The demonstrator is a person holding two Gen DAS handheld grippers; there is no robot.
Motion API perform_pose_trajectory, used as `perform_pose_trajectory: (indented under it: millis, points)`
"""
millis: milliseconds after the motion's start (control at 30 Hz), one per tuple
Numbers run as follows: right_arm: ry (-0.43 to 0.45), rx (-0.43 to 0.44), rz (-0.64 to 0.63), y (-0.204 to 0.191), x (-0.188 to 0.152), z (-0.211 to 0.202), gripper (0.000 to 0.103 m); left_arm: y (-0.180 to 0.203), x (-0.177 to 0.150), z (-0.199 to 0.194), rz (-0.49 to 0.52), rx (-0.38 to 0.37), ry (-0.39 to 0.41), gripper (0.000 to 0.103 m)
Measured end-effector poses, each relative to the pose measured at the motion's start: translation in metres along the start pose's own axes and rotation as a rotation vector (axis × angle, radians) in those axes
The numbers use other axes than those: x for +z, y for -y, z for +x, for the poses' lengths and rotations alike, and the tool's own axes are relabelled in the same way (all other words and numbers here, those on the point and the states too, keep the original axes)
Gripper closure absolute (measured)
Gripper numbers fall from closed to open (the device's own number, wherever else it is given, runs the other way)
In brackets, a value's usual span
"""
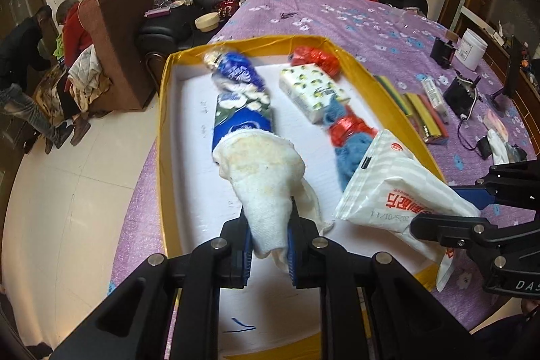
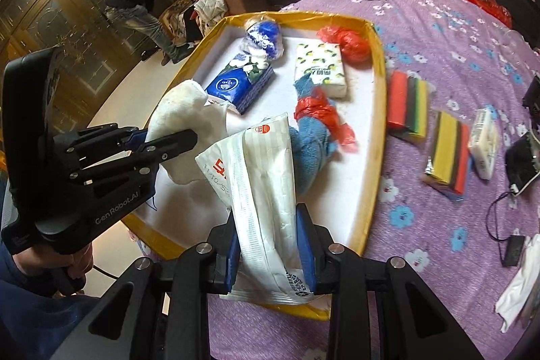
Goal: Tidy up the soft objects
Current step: 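Carry the white bag and white cloth over the tray and lower them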
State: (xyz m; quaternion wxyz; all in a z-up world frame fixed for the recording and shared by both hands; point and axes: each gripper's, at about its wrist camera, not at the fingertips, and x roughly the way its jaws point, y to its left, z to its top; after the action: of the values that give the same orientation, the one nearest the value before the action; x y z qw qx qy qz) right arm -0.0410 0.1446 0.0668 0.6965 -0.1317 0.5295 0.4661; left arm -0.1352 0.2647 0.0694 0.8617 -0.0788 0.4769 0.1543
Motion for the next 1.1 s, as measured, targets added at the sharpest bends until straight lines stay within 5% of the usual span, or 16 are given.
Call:
perform_pose_trajectory:
  millis: [1100]
  points:
    - [0.003,-0.097,0.038,-0.006,0.075,0.059,0.069,0.001,0.007,0.026,0.123,0.001,-0.013,0.086]
